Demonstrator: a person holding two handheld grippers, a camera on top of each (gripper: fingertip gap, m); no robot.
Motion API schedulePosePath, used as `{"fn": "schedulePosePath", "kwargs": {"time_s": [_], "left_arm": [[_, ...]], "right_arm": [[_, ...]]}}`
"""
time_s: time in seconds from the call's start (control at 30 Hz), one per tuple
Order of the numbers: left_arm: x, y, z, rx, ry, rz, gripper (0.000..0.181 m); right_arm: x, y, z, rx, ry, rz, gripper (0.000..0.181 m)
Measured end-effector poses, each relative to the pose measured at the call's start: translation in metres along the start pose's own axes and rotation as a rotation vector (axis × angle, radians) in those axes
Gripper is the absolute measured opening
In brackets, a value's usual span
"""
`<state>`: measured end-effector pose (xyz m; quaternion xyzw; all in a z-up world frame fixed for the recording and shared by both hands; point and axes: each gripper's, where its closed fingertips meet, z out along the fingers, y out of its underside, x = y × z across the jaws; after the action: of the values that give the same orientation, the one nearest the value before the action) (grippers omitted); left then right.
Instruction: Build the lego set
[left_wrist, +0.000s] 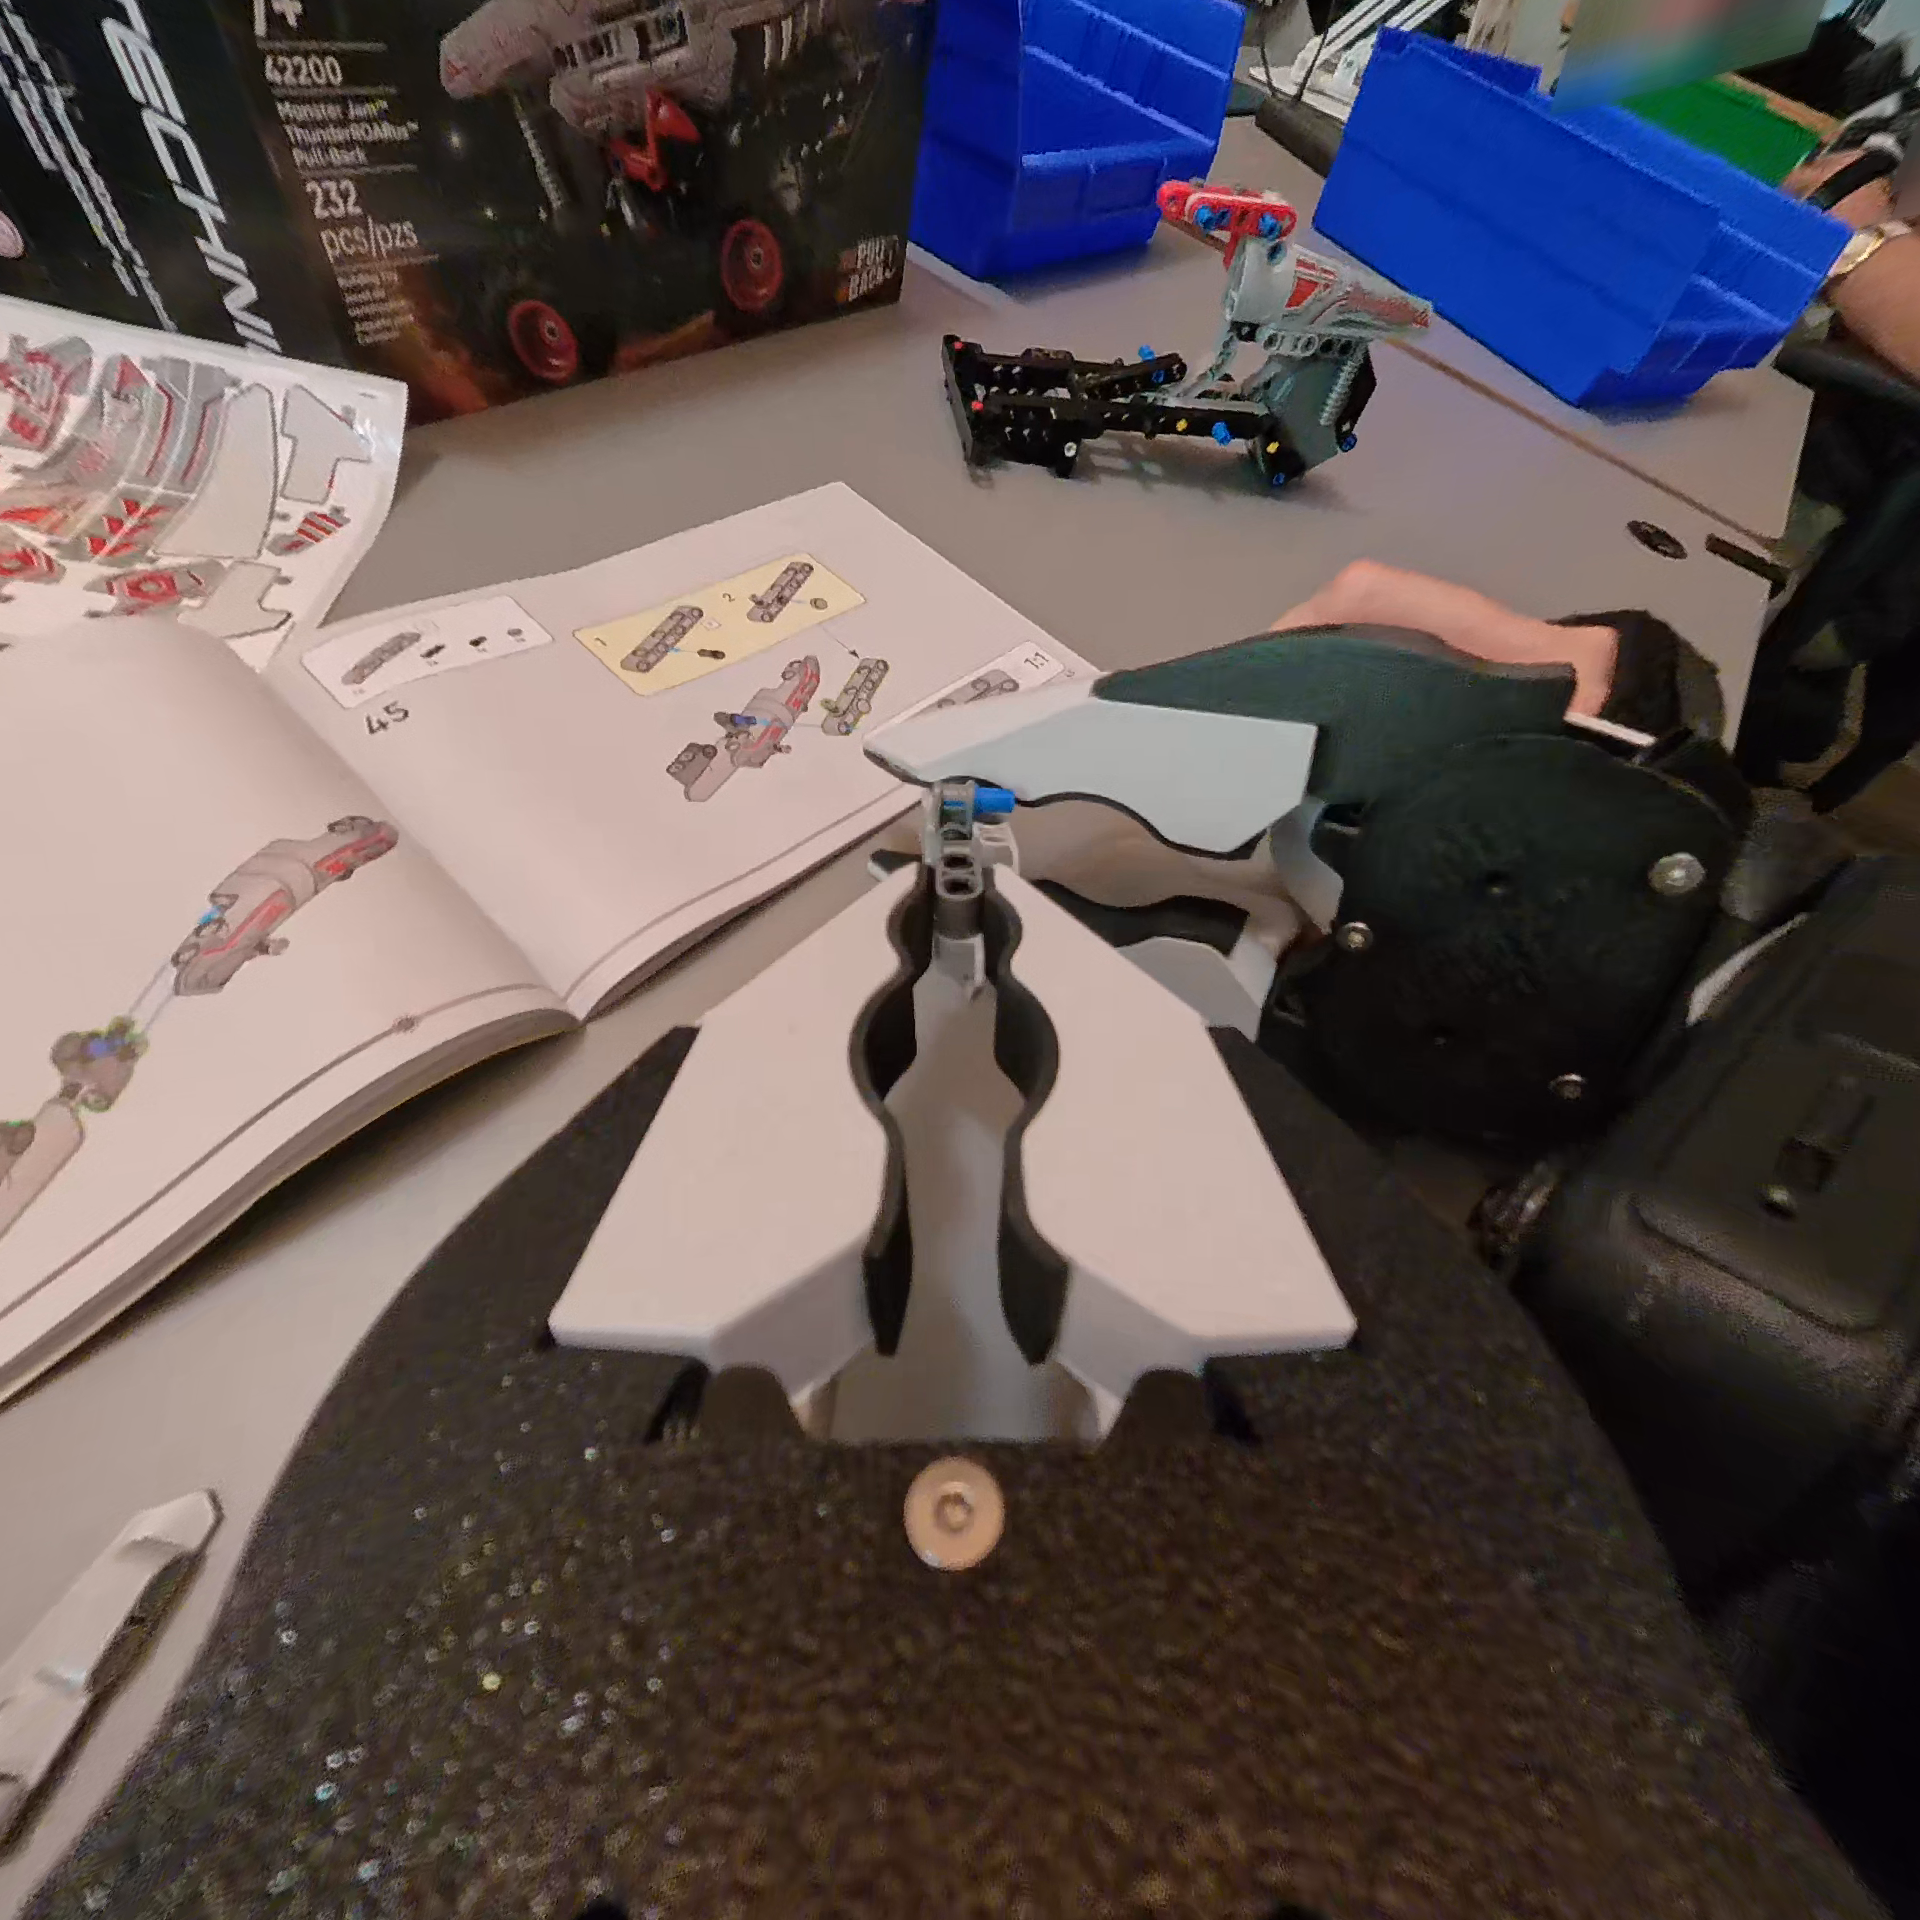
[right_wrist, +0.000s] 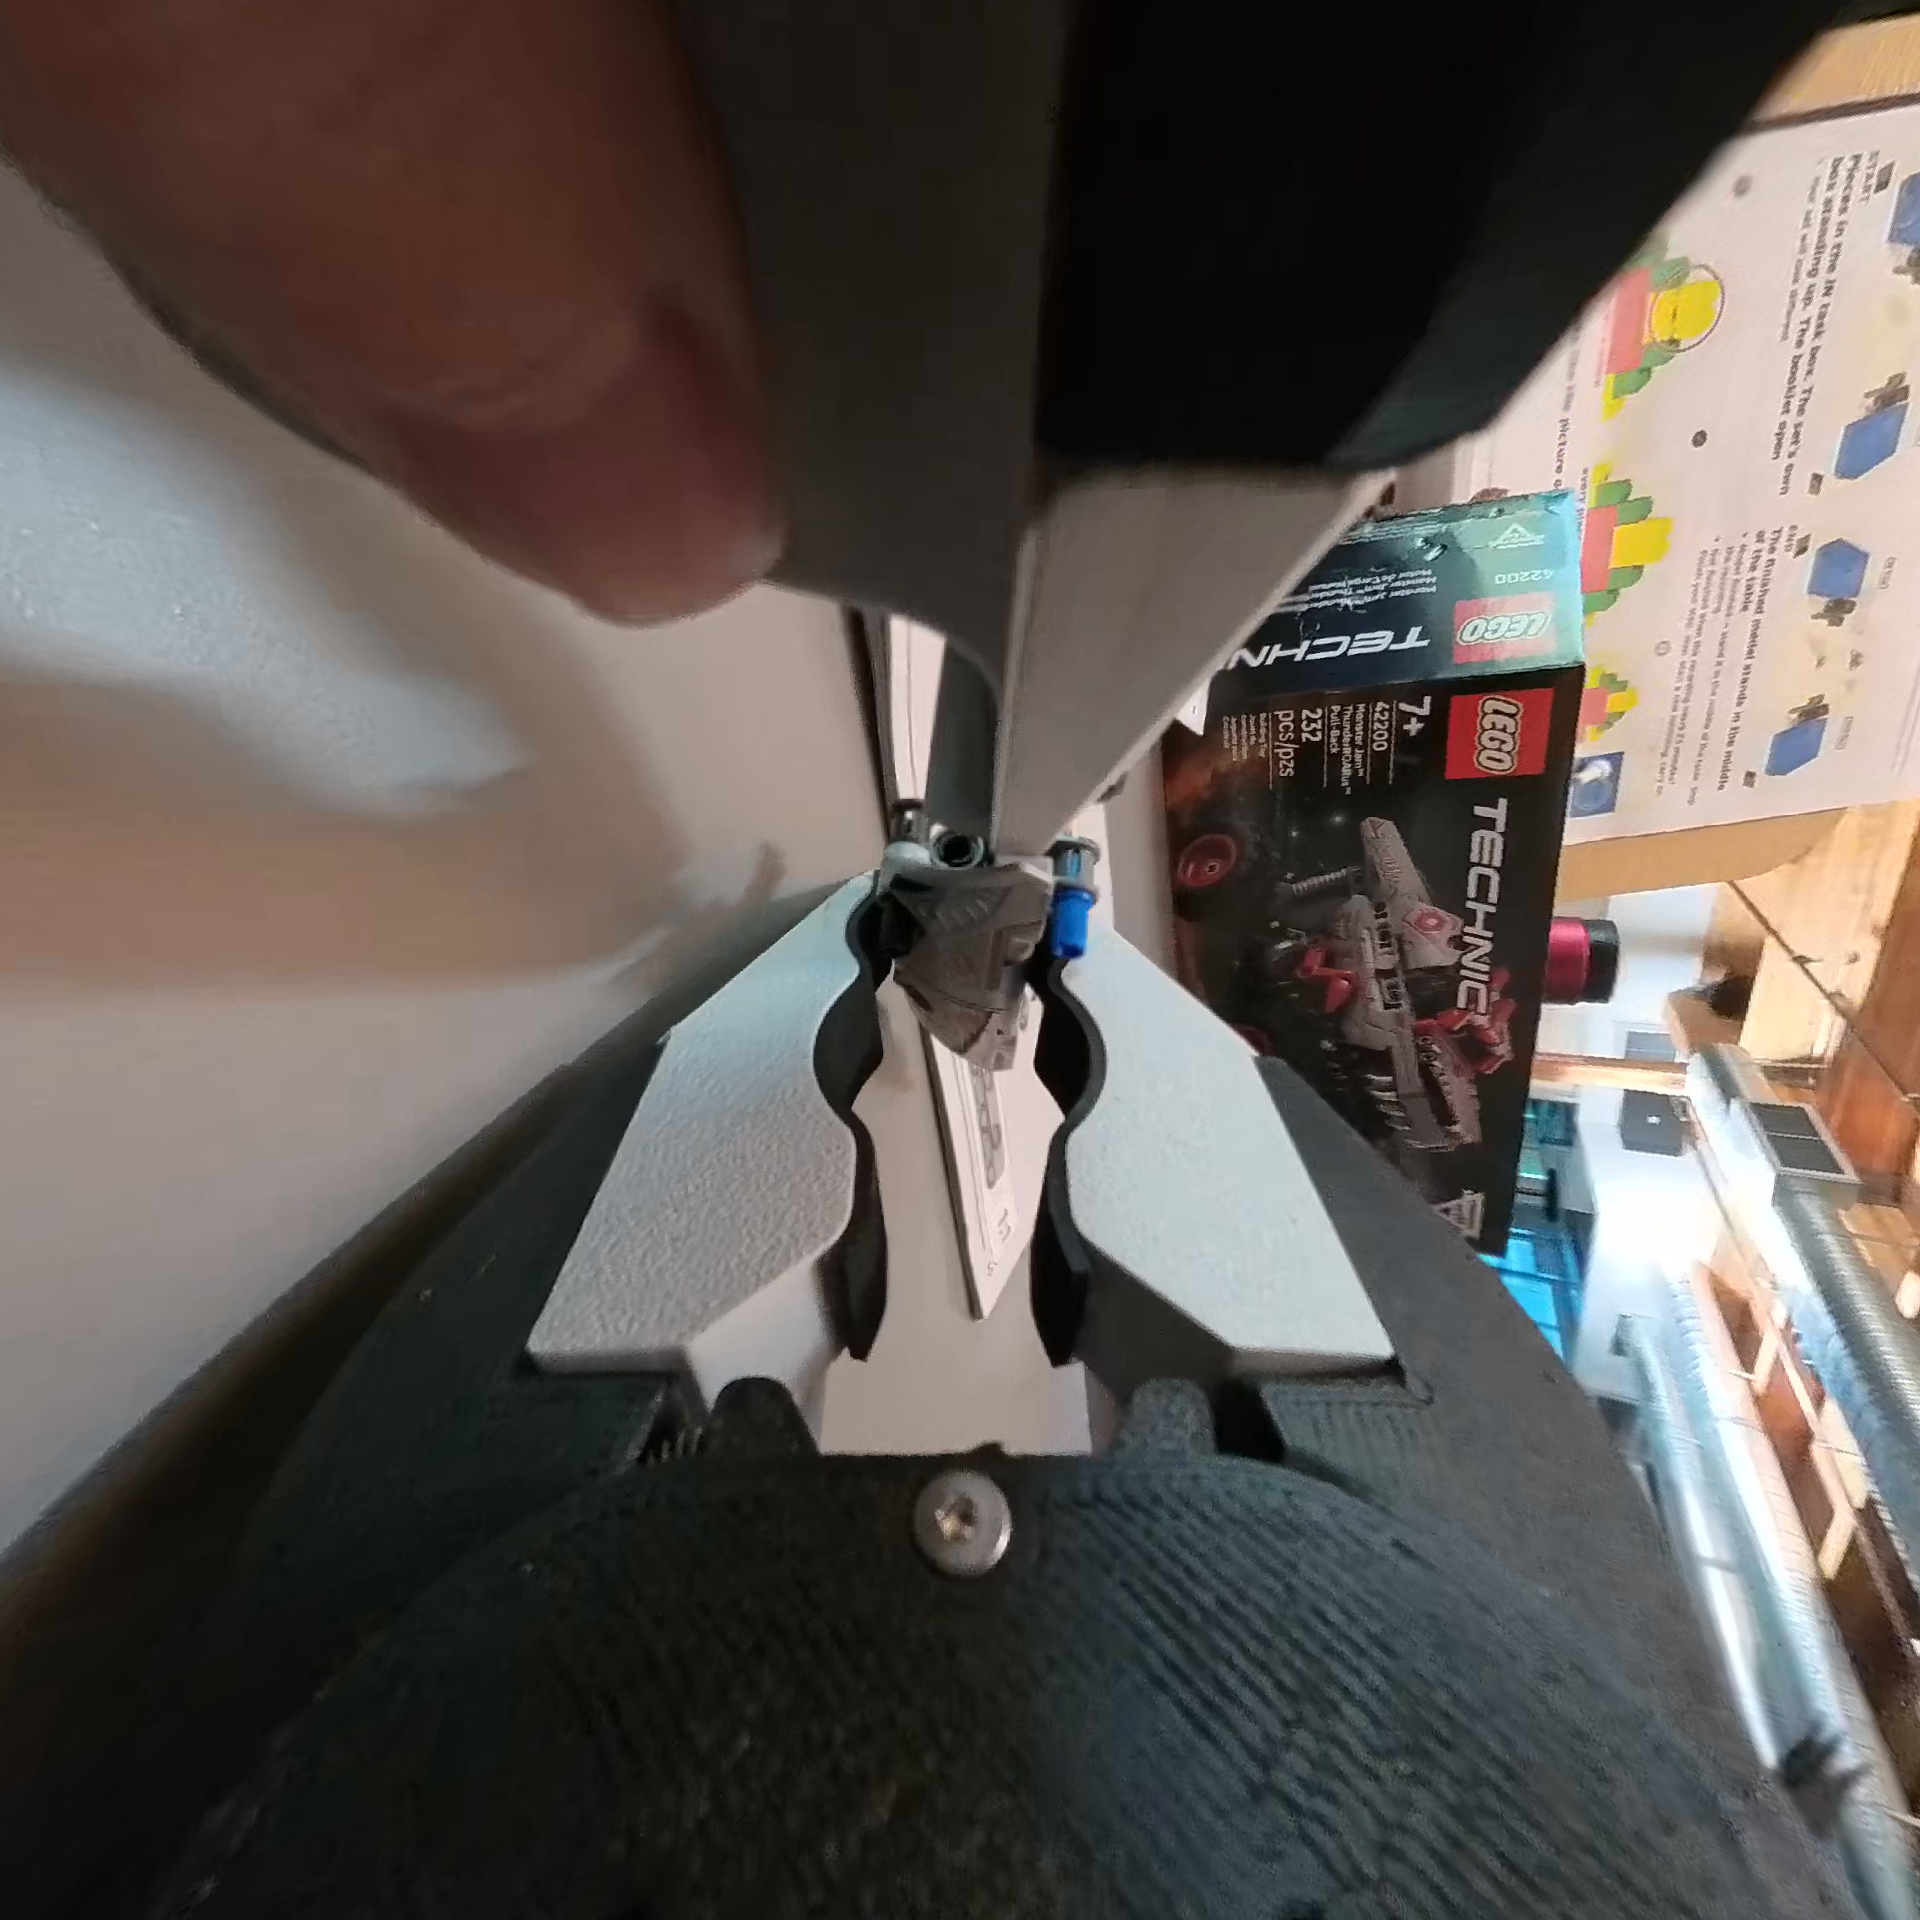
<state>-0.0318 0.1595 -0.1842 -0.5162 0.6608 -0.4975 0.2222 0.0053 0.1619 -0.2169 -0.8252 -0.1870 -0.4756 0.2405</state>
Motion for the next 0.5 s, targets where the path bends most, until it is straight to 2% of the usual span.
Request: {"fn": "schedulePosePath", "kwargs": {"time_s": [0.03, 0.13, 0.33, 0.5], "left_arm": [[0.000, 0.000, 0.000, -0.002, -0.004, 0.015, 0.006], [0.000, 0.001, 0.000, -0.006, 0.017, -0.006, 0.006], [-0.006, -0.006, 0.001, 0.028, 0.003, -0.026, 0.005], [-0.007, -0.006, 0.002, 0.022, -0.009, -0.011, 0.005]], "right_arm": [[0.000, 0.000, 0.001, 0.002, -0.003, 0.009, 0.025], [0.000, 0.001, 0.002, -0.013, 0.011, -0.009, 0.025], [0.002, -0.001, 0.007, 0.037, -0.038, 0.120, 0.026], [0.006, 0.002, 0.011, 0.022, -0.020, 0.125, 0.026]]}}
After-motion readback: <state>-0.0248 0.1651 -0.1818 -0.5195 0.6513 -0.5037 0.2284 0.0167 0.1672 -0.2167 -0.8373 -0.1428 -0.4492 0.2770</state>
